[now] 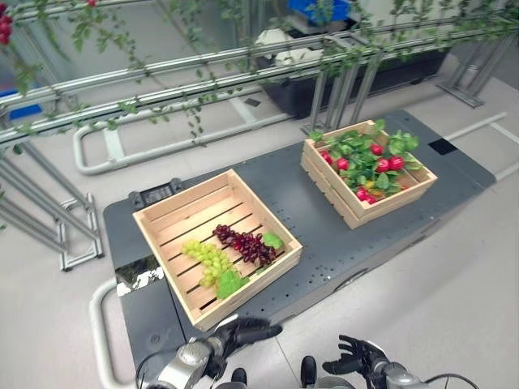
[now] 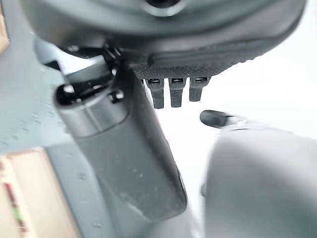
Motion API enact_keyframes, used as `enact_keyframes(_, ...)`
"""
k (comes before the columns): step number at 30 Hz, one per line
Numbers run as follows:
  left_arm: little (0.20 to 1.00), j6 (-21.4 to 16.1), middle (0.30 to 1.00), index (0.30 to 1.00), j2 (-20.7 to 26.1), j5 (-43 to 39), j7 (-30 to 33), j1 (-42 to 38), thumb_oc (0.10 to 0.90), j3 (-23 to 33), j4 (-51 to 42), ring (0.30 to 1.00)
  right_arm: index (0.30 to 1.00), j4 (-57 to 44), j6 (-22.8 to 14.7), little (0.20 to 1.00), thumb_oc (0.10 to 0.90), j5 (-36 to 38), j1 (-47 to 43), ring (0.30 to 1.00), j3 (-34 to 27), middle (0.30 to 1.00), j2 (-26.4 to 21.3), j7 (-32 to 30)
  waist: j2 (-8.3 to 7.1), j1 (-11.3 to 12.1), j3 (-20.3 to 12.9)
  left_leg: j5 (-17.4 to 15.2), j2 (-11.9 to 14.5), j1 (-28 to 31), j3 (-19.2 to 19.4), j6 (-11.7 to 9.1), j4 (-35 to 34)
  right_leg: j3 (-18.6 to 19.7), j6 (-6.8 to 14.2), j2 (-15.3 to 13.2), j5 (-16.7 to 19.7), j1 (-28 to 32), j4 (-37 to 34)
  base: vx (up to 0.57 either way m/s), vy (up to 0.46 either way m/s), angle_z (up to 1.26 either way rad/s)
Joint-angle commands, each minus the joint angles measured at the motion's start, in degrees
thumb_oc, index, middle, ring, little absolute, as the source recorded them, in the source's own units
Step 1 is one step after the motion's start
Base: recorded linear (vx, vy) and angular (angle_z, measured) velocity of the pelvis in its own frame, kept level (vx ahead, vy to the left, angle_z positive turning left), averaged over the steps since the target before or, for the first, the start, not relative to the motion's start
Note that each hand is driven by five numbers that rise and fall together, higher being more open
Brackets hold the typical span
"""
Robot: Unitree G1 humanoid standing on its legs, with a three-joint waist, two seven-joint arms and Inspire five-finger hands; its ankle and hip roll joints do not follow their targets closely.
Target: Pick up the fruits from the basket on one side to the basket on the other side
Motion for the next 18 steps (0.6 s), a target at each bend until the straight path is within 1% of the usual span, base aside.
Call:
enact_keyframes(1, 0.900, -6.7, 0.900, 0.900, 2.0, -1.6, -2.7, -5.3, 0.800, 2.3, -6.2, 0.900, 0.900, -1.6, -2.4, 0.900, 0.800, 2.1, -2.0, 0.900, 0.6, 0.900, -0.9, -2.1, 1.60, -0.5, 0.3, -1.7, -3.2, 0.4, -0.3, -0.5, 2.1, 4.2, 1.7, 0.3, -1.5, -3.3, 4.5, -0.06, 0.125, 0.58)
enact_keyframes(3, 0.900, -7.8, 0.900, 0.900, 4.0, -1.3, -2.5, -5.6, 0.800, 4.2, -13.7, 0.900, 0.900, 0.6, -3.4, 0.900, 0.800, 1.0, -2.3, 0.900, -0.3, 0.900, -1.1, -1.3, 2.62, 0.0, 0.3, -1.5, -4.3, 0.7, -1.5, -0.2, 0.6, 4.3, 2.2, -0.3, -1.5, -3.9, 5.0, 0.02, 0.147, 0.08)
enact_keyframes(4, 0.900, -8.2, 0.900, 0.900, 4.1, -1.1, -2.4, -5.5, 0.800, 4.4, -14.0, 0.900, 0.900, 0.7, -3.5, 0.900, 0.800, 0.9, -2.2, 0.900, -0.3, 0.900, -1.1, -1.3, 2.66, 0.0, 0.3, -1.5, -4.3, 0.8, -1.5, -0.1, 0.7, 4.3, 2.3, -0.4, -1.5, -3.9, 5.0, 0.09, 0.187, 0.05)
enact_keyframes(5, 0.900, -10.1, 0.900, 0.900, 5.8, -0.5, -2.4, -5.3, 0.800, 6.0, -18.1, 0.900, 0.900, 1.1, -3.9, 0.900, 0.800, 0.7, -1.7, 0.900, -0.7, 0.900, -0.9, -1.3, 2.95, 0.2, 0.2, -1.9, -4.9, 1.2, -1.4, 0.1, 0.9, 4.2, 2.9, -1.2, -1.3, -4.1, 5.5, 0.10, 0.161, 0.04)
enact_keyframes(6, 0.900, -10.9, 0.900, 0.900, 7.0, 0.1, -2.3, -5.1, 0.800, 7.6, -21.0, 0.900, 0.900, 1.3, -4.3, 0.900, 0.800, 0.6, -1.2, 0.900, -1.0, 0.900, -0.6, -1.3, 3.04, 0.4, 0.2, -2.3, -5.1, 1.4, -1.5, 0.4, 1.1, 4.1, 3.3, -1.8, -1.2, -4.2, 6.0, 0.11, 0.158, 0.03)
enact_keyframes(7, 0.900, -11.3, 0.900, 0.900, 7.3, 0.3, -2.0, -5.0, 0.800, 7.9, -21.5, 0.900, 0.900, 1.3, -4.4, 0.900, 0.800, 0.6, -1.1, 0.900, -1.1, 0.900, -0.5, -1.3, 3.03, 0.4, 0.2, -2.4, -5.1, 1.5, -1.5, 0.4, 1.2, 4.0, 3.4, -1.9, -1.3, -4.2, 6.1, 0.10, 0.089, 0.05)
enact_keyframes(9, 0.900, -15.0, 0.900, 0.900, 10.6, 1.0, 0.5, -5.0, 0.800, 11.5, -26.5, 0.900, 0.900, 0.4, -4.6, 0.900, 0.800, -0.5, 0.6, 0.900, -1.8, 0.900, 0.3, -1.9, 2.72, 0.7, 0.1, -3.5, -5.5, 1.9, -1.4, 0.9, 2.2, 4.2, 4.5, -3.1, -1.0, -4.2, 6.7, 0.10, 0.070, 0.12)
enact_keyframes(10, 0.900, -15.9, 0.900, 0.900, 10.9, 1.7, 1.1, -5.0, 0.800, 12.1, -27.1, 0.900, 0.900, 0.2, -4.6, 0.900, 0.800, -0.6, 0.8, 0.900, -1.8, 0.900, 0.4, -2.1, 2.63, 0.7, 0.1, -3.6, -5.6, 2.0, -1.4, 1.0, 2.3, 4.2, 4.7, -3.2, -0.9, -4.1, 6.7, 0.10, 0.045, 0.17)
enact_keyframes(11, 0.900, -17.3, 0.900, 0.900, 12.2, 3.1, 2.7, -5.4, 0.800, 14.0, -29.0, 0.900, 0.900, -0.3, -4.5, 0.900, 0.800, -0.9, 1.6, 0.900, -2.3, 0.900, 0.6, -2.0, 2.38, 0.9, 0.0, -3.9, -5.7, 2.0, -1.5, 1.1, 2.6, 4.2, 4.9, -3.5, -0.8, -3.8, 6.6, 0.08, 0.025, 0.12)
enact_keyframes(12, 0.900, -18.9, 0.900, 0.900, 12.8, 4.2, 4.2, -5.4, 0.800, 14.6, -29.6, 0.900, 0.900, -0.5, -4.5, 0.900, 0.800, -1.2, 2.0, 0.900, -2.5, 0.900, 0.7, -1.9, 2.27, 0.9, -0.1, -4.0, -5.8, 2.1, -1.5, 1.2, 2.7, 4.3, 5.0, -3.5, -0.7, -3.7, 6.4, 0.11, 0.016, 0.08)
enact_keyframes(13, 0.900, -20.7, 0.900, 0.900, 13.6, 6.7, 6.9, -6.2, 0.800, 16.1, -31.0, 0.900, 0.900, -0.3, -5.0, 0.900, 0.800, -1.6, 3.0, 0.900, -2.8, 0.900, 0.9, -1.6, 1.94, 1.0, -0.2, -4.3, -5.9, 2.1, -1.5, 1.3, 3.0, 4.5, 5.2, -3.6, -0.6, -3.4, 6.2, 0.08, 0.005, 0.00)
enact_keyframes(16, 0.900, -23.1, 0.900, 0.900, 15.0, 11.4, 11.4, -7.5, 0.800, 18.1, -32.5, 0.900, 0.900, 0.5, -5.7, 0.900, 0.800, -2.1, 3.8, 0.900, -3.0, 0.900, 1.4, -1.5, 1.39, 1.1, -0.5, -4.7, -5.9, 2.2, -1.8, 1.4, 3.4, 4.7, 5.2, -3.6, -0.6, -3.1, 5.8, 0.08, -0.015, -0.04)
enact_keyframes(17, 0.900, -23.4, 0.900, 0.900, 15.1, 11.8, 12.1, -7.9, 0.800, 18.4, -32.6, 0.900, 0.900, 0.6, -5.8, 0.900, 0.800, -2.1, 3.9, 0.900, -2.9, 0.900, 1.5, -1.5, 1.27, 1.1, -0.5, -4.8, -5.9, 2.2, -1.8, 1.4, 3.4, 4.7, 5.2, -3.6, -0.6, -3.0, 5.8, 0.09, -0.020, 0.01)
enact_keyframes(18, 0.900, -23.1, 0.900, 0.900, 15.7, 14.1, 14.8, -8.6, 0.800, 19.5, -33.4, 0.900, 0.900, 1.2, -6.2, 0.900, 0.800, -2.3, 4.2, 0.900, -3.0, 0.900, 1.7, -1.5, 0.93, 1.1, -0.8, -4.9, -5.8, 2.2, -1.9, 1.3, 3.5, 4.9, 5.1, -3.3, -0.9, -2.9, 5.7, 0.09, -0.024, -0.01)
